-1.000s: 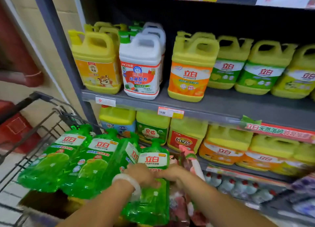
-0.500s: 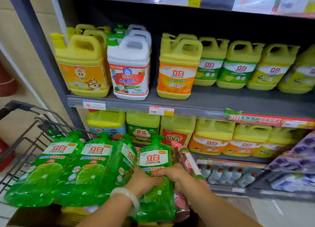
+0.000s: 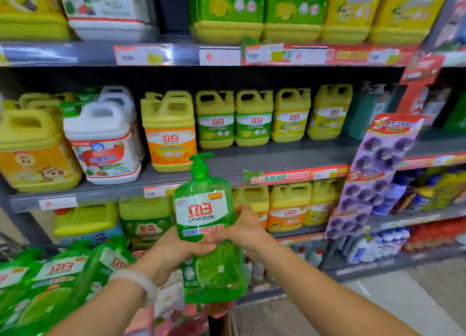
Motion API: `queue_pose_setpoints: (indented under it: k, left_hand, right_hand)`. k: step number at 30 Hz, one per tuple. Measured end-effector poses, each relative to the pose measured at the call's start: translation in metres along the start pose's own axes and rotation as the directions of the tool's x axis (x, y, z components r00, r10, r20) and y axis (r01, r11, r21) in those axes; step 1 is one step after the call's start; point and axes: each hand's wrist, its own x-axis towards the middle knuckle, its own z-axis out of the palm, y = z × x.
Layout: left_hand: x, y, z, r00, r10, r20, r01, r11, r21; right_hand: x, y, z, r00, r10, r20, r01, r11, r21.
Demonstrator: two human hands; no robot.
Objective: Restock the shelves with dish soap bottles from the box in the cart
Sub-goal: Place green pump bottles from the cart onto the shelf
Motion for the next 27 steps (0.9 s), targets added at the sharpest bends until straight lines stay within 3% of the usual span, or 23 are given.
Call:
queue_pose_setpoints:
  k: [4, 13, 27]
  left_hand:
    - [0.003, 0.042, 0.08, 0.984, 0.154, 0.093, -0.16, 0.986, 0.051]
    - [0.004, 0.072, 0.323, 0.903, 0.316, 0.291, -0.352, 0.933, 0.079]
    - [0.045, 0.086, 0.62, 0.686, 0.347, 0.64, -0.492, 0.869, 0.057]
  right_hand:
    - [-0.023, -0.007, -0.097, 0.992, -0.076, -0.099, 0.082, 0.995, 0.051]
    - [-0.103, 0.045, -0.324, 0.923, -0.095, -0.374, 0.152, 0.98, 0.127]
    - [-0.18, 0.128, -0.575, 0.708, 0.001, -0.707, 0.189, 0.963, 0.19]
